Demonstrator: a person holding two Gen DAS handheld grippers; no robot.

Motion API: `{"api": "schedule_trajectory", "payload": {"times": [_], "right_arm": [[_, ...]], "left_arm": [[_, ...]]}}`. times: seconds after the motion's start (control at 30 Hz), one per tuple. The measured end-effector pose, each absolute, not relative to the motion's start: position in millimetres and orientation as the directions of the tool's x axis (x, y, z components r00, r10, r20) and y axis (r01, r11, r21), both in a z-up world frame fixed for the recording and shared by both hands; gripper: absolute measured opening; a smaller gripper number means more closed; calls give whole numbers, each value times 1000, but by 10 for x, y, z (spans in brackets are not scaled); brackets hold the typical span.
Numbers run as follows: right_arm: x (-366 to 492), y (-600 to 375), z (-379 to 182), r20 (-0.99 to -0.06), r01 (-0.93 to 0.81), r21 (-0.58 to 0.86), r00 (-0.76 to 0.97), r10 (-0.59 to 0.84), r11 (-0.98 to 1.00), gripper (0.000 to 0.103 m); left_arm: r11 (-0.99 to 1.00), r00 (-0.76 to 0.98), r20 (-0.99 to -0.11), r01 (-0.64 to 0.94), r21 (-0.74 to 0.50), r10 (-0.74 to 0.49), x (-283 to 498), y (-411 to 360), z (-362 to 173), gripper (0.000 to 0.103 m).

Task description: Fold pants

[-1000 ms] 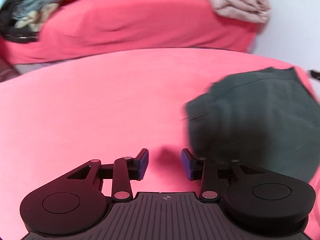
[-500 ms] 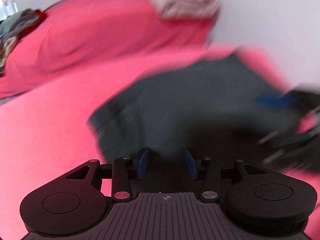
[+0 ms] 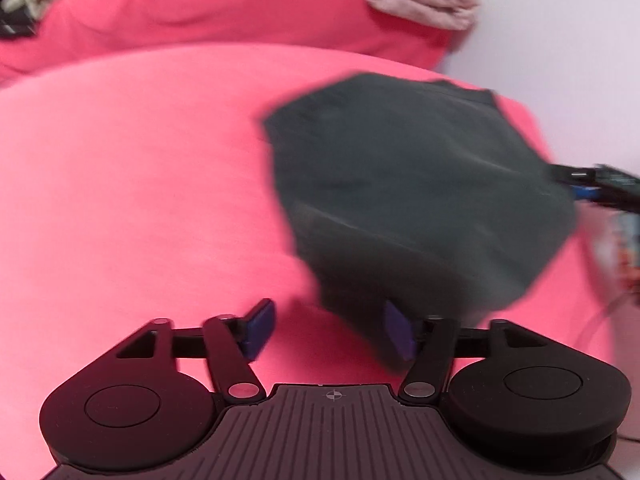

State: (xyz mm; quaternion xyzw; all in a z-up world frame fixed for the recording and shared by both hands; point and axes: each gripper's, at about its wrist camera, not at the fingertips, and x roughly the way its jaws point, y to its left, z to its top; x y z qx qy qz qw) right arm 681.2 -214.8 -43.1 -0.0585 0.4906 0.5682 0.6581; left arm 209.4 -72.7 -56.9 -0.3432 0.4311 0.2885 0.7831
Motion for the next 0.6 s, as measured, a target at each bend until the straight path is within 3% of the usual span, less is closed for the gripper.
{"api": "schedule_trajectory", "payload": {"times": [0.17,0.5,0.6], "right_arm": [[6642,-2119,-558,-706,-790,533,-216,675,304,95],[6454,-1996,-605,-726,-849,480,-243,643,221,100],[6367,-1948,-602,-729,-864,460,-237,643,204,97]], "left_arm": [[526,524,-848,-746,-409,84,2229,-806,-770,103],[484,521,-850,-765,-425,77,2498,-543,-916,103],[493,529,-845,-759,-426,84,2656,-479,-956,103]]}}
